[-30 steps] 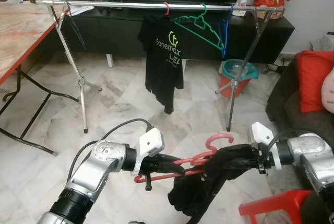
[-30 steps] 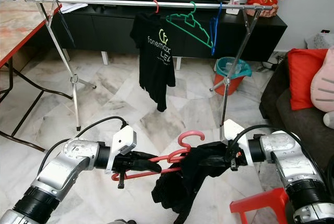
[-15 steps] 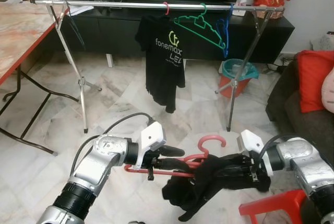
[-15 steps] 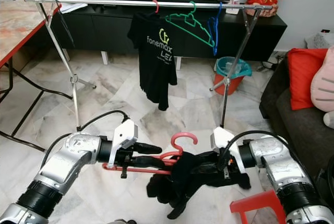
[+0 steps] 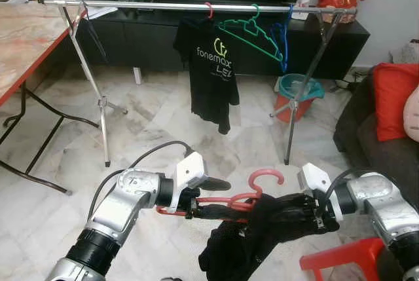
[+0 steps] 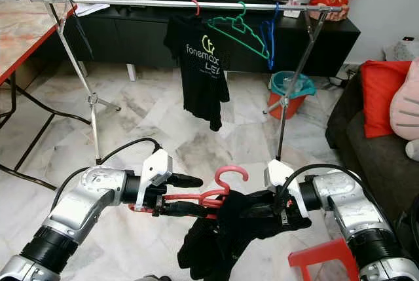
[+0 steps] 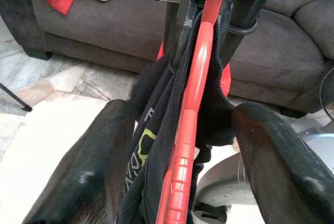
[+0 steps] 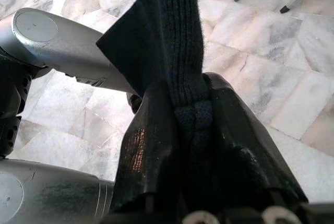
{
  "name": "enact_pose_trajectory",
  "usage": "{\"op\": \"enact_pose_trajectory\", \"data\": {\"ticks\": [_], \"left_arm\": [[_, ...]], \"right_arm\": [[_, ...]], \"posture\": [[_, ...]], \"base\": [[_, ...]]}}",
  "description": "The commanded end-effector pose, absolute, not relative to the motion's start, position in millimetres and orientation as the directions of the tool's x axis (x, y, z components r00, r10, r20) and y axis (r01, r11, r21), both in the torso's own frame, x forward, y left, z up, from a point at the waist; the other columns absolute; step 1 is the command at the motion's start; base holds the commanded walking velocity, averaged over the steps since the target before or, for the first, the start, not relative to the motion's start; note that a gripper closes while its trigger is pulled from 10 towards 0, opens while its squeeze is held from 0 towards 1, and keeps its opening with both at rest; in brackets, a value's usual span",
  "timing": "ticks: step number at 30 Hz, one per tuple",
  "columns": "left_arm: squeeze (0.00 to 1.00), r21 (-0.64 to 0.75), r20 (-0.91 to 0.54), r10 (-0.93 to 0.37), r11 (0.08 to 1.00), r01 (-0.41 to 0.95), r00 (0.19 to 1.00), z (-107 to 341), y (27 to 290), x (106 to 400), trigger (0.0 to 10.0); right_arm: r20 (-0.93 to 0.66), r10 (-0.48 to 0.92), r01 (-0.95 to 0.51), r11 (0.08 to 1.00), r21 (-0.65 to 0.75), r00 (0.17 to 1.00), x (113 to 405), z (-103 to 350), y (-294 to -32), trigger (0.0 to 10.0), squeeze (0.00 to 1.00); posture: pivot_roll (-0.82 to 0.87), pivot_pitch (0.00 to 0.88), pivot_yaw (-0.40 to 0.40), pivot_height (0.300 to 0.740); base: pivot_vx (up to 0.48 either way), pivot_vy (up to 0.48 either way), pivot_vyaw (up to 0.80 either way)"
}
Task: Hang hanger
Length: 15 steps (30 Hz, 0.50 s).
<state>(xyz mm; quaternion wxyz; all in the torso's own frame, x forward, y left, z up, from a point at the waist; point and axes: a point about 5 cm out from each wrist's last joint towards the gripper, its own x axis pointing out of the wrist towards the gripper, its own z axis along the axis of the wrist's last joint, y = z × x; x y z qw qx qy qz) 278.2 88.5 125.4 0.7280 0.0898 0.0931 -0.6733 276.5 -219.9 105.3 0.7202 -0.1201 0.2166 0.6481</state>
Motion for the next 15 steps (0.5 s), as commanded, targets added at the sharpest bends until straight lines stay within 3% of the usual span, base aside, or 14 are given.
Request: {"op": "enact_pose_trajectory", "data": {"ticks": [1, 10, 12, 13, 14, 15], "left_arm": [[1.0, 0.029, -0.255, -0.965, 0.062, 0.998, 0.067, 130, 87, 279, 10.0], [1.0, 0.03, -0.261, -0.964, 0.052, 0.998, 0.058, 131, 89, 279, 10.0], [1.0, 0.1, -0.412, -0.909, 0.019, 0.995, 0.059, 131, 115, 284, 10.0], [1.0, 0.1, -0.412, -0.909, 0.019, 0.995, 0.059, 131, 115, 284, 10.0], [0.0, 0.154, -0.474, -0.873, 0.044, 0.987, 0.112, 127, 124, 289, 10.0], [0.0, 0.154, -0.474, -0.873, 0.044, 0.987, 0.112, 127, 124, 289, 10.0]], "right_arm": [[-0.459, 0.886, -0.991, 0.109, 0.076, 0.062, 277, 113, -221, 0.0, 0.0], [-0.462, 0.885, -0.991, 0.109, 0.076, 0.062, 277, 113, -221, 0.0, 0.0], [-0.575, 0.81, -0.983, 0.176, 0.045, 0.119, 278, 92, -228, 0.0, 0.0], [-0.575, 0.81, -0.983, 0.176, 0.045, 0.119, 278, 92, -228, 0.0, 0.0], [-0.617, 0.775, -0.98, 0.199, 0.028, 0.14, 277, 84, -231, 0.0, 0.0], [-0.617, 0.775, -0.98, 0.199, 0.028, 0.14, 277, 84, -231, 0.0, 0.0]], "posture": [[0.04, 0.047, -0.063, 0.736], [0.04, 0.048, -0.064, 0.736], [0.06, 0.066, -0.048, 0.736], [0.06, 0.066, -0.048, 0.736], [0.06, 0.068, -0.048, 0.736], [0.06, 0.068, -0.048, 0.736]], "base": [[0.0, 0.0, 0.0], [0.0, 0.0, 0.0], [0.0, 0.0, 0.0], [0.0, 0.0, 0.0], [0.0, 0.0, 0.0], [0.0, 0.0, 0.0]]}}
